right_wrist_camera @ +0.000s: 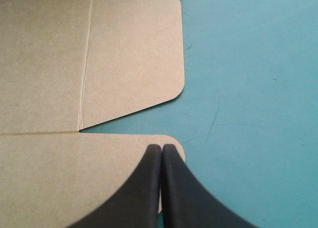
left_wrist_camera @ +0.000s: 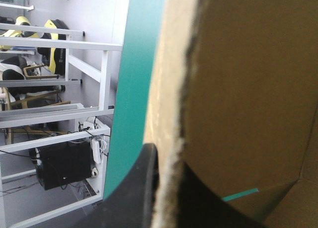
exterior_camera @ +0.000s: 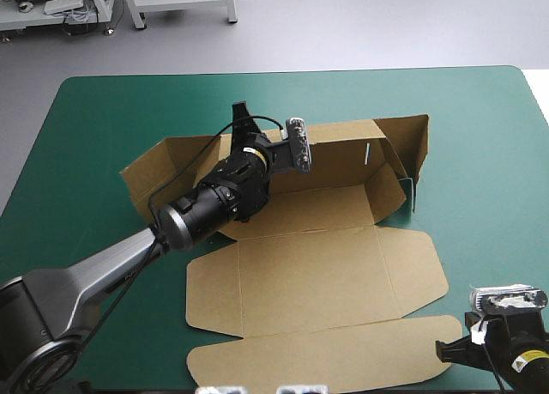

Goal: Fold the box

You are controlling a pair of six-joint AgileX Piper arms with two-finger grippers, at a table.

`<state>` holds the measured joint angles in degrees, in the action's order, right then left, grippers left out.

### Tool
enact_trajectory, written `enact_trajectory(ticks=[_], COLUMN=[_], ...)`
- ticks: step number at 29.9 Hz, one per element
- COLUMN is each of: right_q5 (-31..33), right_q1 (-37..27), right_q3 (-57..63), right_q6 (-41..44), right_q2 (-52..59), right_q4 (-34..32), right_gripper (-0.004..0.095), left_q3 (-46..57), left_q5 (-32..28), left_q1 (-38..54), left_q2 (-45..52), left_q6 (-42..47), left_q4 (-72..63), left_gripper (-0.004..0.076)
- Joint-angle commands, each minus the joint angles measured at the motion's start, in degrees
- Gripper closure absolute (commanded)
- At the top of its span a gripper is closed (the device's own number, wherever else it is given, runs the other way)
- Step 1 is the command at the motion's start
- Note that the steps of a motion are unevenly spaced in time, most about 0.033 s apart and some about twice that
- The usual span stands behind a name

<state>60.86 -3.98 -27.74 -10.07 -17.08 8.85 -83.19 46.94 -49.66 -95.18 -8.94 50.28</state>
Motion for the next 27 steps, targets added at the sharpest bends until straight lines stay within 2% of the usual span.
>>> enact_trajectory(ticks=[1,10,15,23,27], right_q5=[-2.9,-4.3,-12.1,-17.8,-18.2], right_q1=[0.1,0.1,0.1,0.1,0.1], right_q3=[-1.5,-2.3,-6.3,-19.7,-31.0], right_q6=[-0.3,0.4,3.6,5.7,2.2], right_q2=[-0.8,-0.9,-4.5,-22.7,-34.2], right_q4=[0.3,0.3,0.3,0.7,4.8], right_gripper=[0.0926,0.0925,0.0926,0.0926,0.0926], left_q3=[2.6,9.1,10.2,10.2,10.2], left_q5=[-2.1,-5.9,-6.3,-7.7,-7.7], left_q1=[-2.0,-5.1,-5.1,-5.1,-5.1], left_q2=[5.2,6.9,6.9,6.9,6.9], left_q6=[2.6,8.3,8.3,8.3,9.5], left_q4=[3.1,7.6,7.9,7.9,8.3], left_gripper=[0.0733,0.0733,0.0733,0.0733,0.0733])
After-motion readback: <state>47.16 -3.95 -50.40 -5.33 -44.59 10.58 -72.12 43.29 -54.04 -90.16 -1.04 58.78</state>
